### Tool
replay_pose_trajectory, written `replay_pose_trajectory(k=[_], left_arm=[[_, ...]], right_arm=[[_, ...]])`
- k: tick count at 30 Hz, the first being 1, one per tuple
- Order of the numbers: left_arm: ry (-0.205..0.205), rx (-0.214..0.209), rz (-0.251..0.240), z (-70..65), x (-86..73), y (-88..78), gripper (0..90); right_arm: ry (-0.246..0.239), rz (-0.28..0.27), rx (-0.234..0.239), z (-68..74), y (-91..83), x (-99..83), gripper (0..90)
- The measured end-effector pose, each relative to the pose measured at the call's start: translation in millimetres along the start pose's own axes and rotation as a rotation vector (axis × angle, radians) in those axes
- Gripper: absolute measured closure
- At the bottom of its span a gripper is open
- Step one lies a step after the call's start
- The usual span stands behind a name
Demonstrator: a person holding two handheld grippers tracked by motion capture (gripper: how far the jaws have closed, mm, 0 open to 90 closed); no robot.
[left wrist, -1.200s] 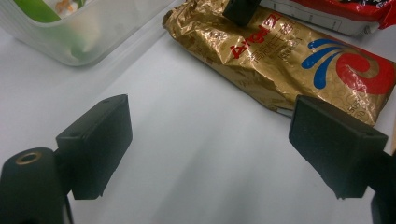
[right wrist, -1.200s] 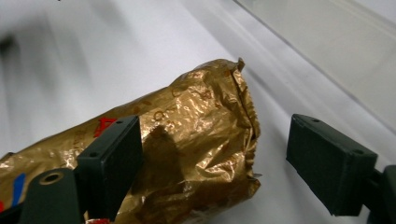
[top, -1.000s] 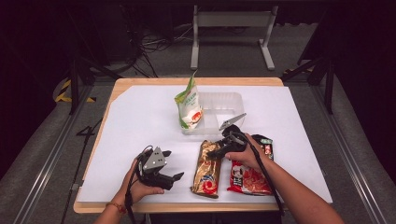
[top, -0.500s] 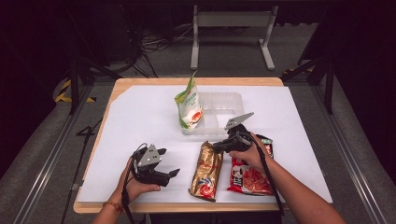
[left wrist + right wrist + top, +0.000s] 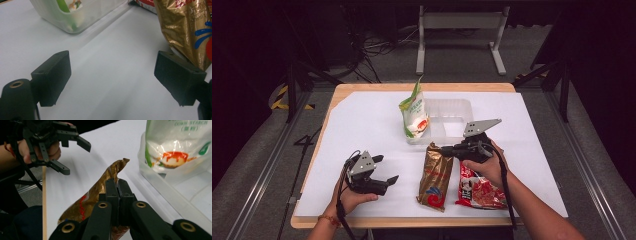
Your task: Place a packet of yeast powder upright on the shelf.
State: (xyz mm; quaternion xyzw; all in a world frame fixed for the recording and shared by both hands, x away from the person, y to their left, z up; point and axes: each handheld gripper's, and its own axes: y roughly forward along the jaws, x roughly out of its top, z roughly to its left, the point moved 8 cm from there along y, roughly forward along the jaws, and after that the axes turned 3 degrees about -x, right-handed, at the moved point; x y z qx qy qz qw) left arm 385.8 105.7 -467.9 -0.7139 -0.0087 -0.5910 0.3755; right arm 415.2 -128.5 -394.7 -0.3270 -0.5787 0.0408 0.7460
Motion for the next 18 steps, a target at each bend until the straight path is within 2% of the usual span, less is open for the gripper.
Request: replay_pose_trajectory(k=[5,12,18], left_arm=[[-0.009,0.011,-0.023,2.4,2.5,-5.4,14.8],[-0.027,0.054,-0.064,11.4,5.0,-15.8,14.6],[-0.045,0.068,-0.073,16.2,3.9,-19.6,14.5]], right_arm=[[-0.026,-0.031,-0.013,4.3,-10.5,10.6,89.4],[-0.042,-0.076,-0.041,2.8,-23.8,23.4,89.6],[-0.052,-0.099,-0.072,0.5,-32.5,31.7,89.7]])
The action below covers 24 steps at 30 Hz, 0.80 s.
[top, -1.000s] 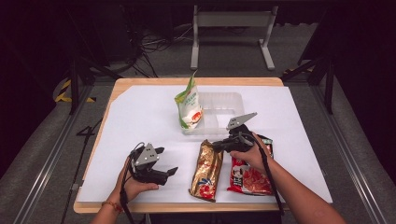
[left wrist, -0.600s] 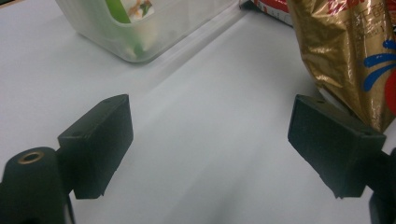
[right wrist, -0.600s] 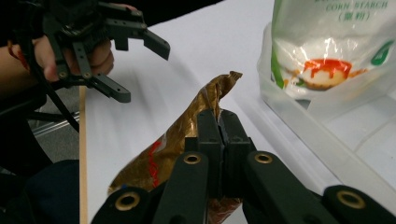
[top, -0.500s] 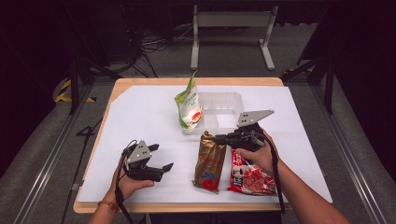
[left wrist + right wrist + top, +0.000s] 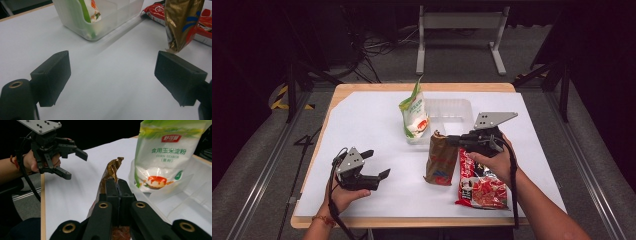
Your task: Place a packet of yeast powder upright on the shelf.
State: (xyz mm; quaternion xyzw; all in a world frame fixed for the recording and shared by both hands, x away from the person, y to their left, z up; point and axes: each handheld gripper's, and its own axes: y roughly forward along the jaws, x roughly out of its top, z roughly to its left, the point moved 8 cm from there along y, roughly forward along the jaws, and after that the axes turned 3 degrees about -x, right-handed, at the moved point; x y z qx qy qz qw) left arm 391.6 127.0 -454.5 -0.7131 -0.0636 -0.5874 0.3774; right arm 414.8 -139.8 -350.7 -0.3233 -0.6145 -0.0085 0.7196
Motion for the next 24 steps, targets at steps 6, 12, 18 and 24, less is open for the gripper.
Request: replay_pose_trajectory(k=[6,12,18,24], left_arm=[[0.002,0.002,0.001,0.5,0.1,0.2,14.5],[0.007,-0.009,0.005,-1.7,0.4,0.7,14.5],[0.009,-0.015,0.004,-2.5,0.7,1.6,14.5],[0.008,-0.028,0.009,-5.0,0.3,3.4,14.4]], right_arm=[[0.005,-0.038,-0.041,-9.2,-9.9,13.5,89.7],[0.019,-0.076,-0.113,-25.2,-16.6,27.1,89.7],[0.037,-0.099,-0.207,-47.8,-18.7,41.2,89.7],[0.052,-0.099,-0.262,-62.8,-14.2,51.0,89.7]])
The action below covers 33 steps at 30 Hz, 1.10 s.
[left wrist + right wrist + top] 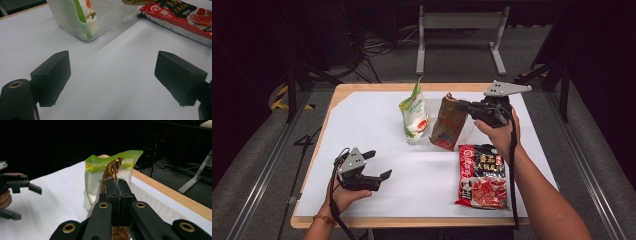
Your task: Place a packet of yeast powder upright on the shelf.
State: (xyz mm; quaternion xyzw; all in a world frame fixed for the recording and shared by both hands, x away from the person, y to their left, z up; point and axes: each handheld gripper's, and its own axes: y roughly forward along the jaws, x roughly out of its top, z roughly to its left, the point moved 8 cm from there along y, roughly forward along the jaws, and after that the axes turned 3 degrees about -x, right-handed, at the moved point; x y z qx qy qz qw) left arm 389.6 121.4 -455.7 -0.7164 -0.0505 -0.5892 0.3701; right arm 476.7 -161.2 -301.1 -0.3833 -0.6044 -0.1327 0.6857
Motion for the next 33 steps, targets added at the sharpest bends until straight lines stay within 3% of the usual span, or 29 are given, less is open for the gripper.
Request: replay_pose_trajectory(k=[19,29,33], left_arm=[[0.022,-0.027,0.010,-3.9,-0.7,4.7,14.3],[0.025,-0.031,0.013,-5.7,-0.4,5.9,14.3],[0.028,-0.038,0.013,-7.1,0.4,6.5,14.3]], right_arm=[[0.071,0.028,-0.209,-39.7,39.0,19.2,89.6],[0.082,0.014,-0.264,-48.6,35.6,21.1,89.6],[0.099,0.014,-0.255,-48.1,43.0,18.6,89.6]])
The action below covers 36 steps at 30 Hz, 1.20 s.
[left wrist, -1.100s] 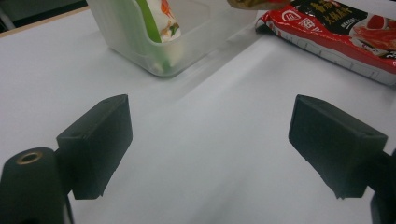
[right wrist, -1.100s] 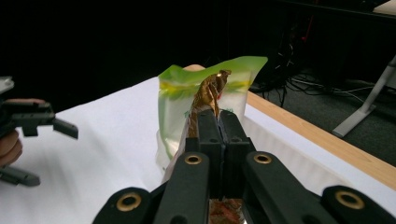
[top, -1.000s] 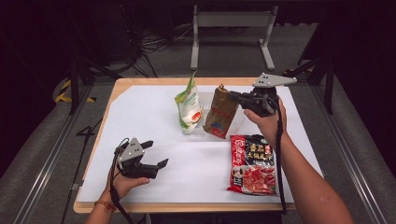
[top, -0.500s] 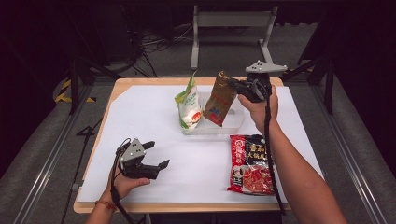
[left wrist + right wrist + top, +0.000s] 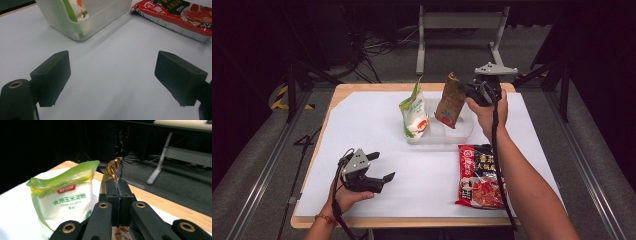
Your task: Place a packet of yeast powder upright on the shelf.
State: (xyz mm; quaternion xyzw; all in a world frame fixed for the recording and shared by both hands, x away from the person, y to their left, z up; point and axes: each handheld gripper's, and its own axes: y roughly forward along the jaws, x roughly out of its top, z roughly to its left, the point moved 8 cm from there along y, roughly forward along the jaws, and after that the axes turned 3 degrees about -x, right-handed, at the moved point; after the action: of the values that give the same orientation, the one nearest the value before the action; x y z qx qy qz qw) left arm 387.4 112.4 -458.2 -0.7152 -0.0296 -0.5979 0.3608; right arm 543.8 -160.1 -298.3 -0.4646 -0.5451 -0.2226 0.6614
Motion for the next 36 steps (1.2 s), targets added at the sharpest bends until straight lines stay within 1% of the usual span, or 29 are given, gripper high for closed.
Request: replay_pose_trajectory(k=[3,4,7,9,13,16,17,19,24,25,29,32,33,36], left_arm=[[-0.002,-0.002,0.004,0.3,-1.1,1.4,14.3],[-0.001,-0.003,0.006,0.3,-1.5,1.7,14.3],[0.003,-0.005,0.008,0.5,-1.9,2.3,14.3],[0.003,-0.006,0.006,0.0,-1.3,1.6,14.3],[0.007,-0.009,0.004,-0.3,-0.6,0.8,14.3],[0.007,-0.009,0.005,-0.8,-1.0,0.7,14.2],[0.008,-0.008,0.005,-0.9,-1.2,0.4,14.2],[0.009,-0.011,0.002,-1.0,-1.1,-0.3,14.3],[0.005,-0.010,0.004,-0.5,-1.9,-0.4,14.3],[0.005,-0.011,0.005,-0.4,-1.6,-0.3,14.3],[0.010,-0.011,0.005,-0.5,-0.7,0.7,14.3],[0.005,-0.012,0.009,-1.5,-0.7,1.9,14.3],[0.007,-0.013,0.009,-1.7,-0.7,2.1,14.3],[0.009,-0.012,0.012,-2.0,-1.3,2.9,14.3]], right_arm=[[-0.001,-0.001,0.010,4.2,1.7,1.9,89.6],[-0.008,-0.001,0.003,5.3,1.4,4.2,89.6],[-0.012,0.001,0.004,7.8,1.1,10.7,89.6],[-0.016,0.014,-0.004,10.9,3.5,14.2,89.5],[-0.025,0.048,-0.012,20.0,13.5,13.5,89.5],[-0.012,0.066,-0.027,23.1,21.8,9.3,89.4],[-0.013,0.063,-0.037,23.0,22.9,8.7,89.4],[-0.017,0.054,-0.063,21.3,23.0,7.5,89.4],[0.030,0.042,-0.101,7.0,18.2,1.5,89.4],[0.043,0.038,-0.112,2.1,16.4,-1.5,89.4],[0.051,0.037,-0.120,-1.8,13.8,-7.4,89.4],[0.043,0.025,-0.146,-3.5,9.1,-10.3,89.4],[0.040,0.029,-0.156,-4.0,7.6,-11.8,89.4],[0.041,0.035,-0.161,-5.3,5.1,-17.4,89.3]])
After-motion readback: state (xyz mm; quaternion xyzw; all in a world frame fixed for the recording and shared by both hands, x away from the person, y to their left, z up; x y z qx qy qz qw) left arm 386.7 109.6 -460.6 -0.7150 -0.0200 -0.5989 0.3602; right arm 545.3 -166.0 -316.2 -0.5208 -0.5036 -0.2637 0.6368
